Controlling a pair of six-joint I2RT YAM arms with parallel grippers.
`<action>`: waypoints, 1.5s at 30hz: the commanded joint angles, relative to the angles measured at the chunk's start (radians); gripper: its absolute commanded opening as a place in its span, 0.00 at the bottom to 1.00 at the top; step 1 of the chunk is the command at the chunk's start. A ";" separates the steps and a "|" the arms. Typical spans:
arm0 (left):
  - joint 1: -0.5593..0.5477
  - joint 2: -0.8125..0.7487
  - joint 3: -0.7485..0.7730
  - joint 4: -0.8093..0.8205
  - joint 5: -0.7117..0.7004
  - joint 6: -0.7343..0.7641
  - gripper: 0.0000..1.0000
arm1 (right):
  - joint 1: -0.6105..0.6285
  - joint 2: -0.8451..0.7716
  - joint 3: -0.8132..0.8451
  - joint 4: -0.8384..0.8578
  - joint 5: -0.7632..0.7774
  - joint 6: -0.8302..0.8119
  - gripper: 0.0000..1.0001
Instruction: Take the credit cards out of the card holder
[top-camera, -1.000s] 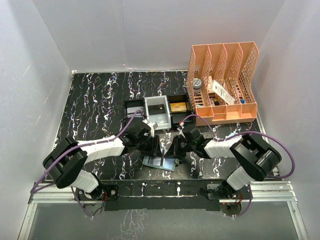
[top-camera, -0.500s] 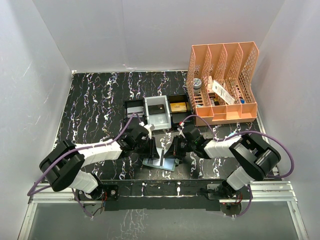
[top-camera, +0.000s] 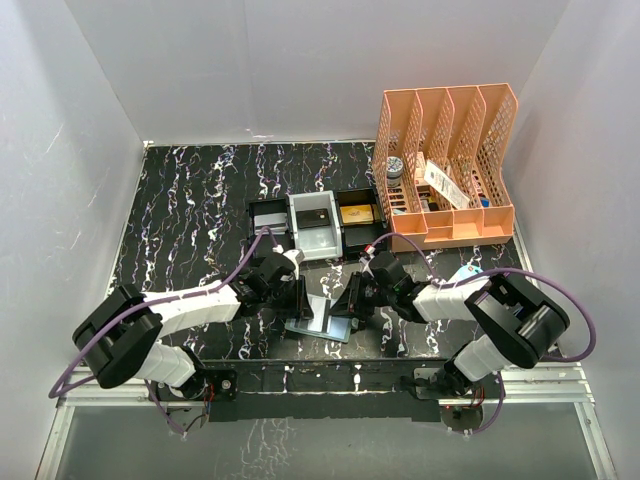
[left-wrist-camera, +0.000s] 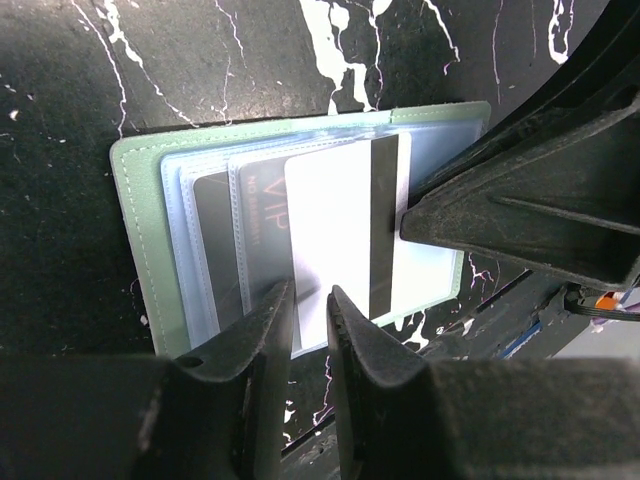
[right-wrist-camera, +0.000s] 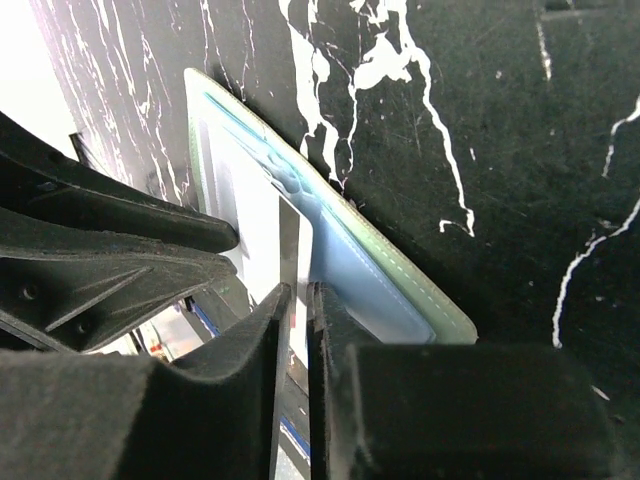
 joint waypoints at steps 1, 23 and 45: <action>-0.003 -0.028 -0.040 -0.101 -0.054 0.015 0.20 | -0.003 -0.015 -0.010 0.079 0.018 0.024 0.14; -0.003 -0.022 -0.092 -0.072 -0.068 -0.059 0.11 | 0.035 0.118 -0.037 0.267 0.010 0.122 0.23; -0.003 -0.083 -0.119 -0.086 -0.134 -0.109 0.14 | 0.070 0.093 0.103 0.110 0.012 0.015 0.00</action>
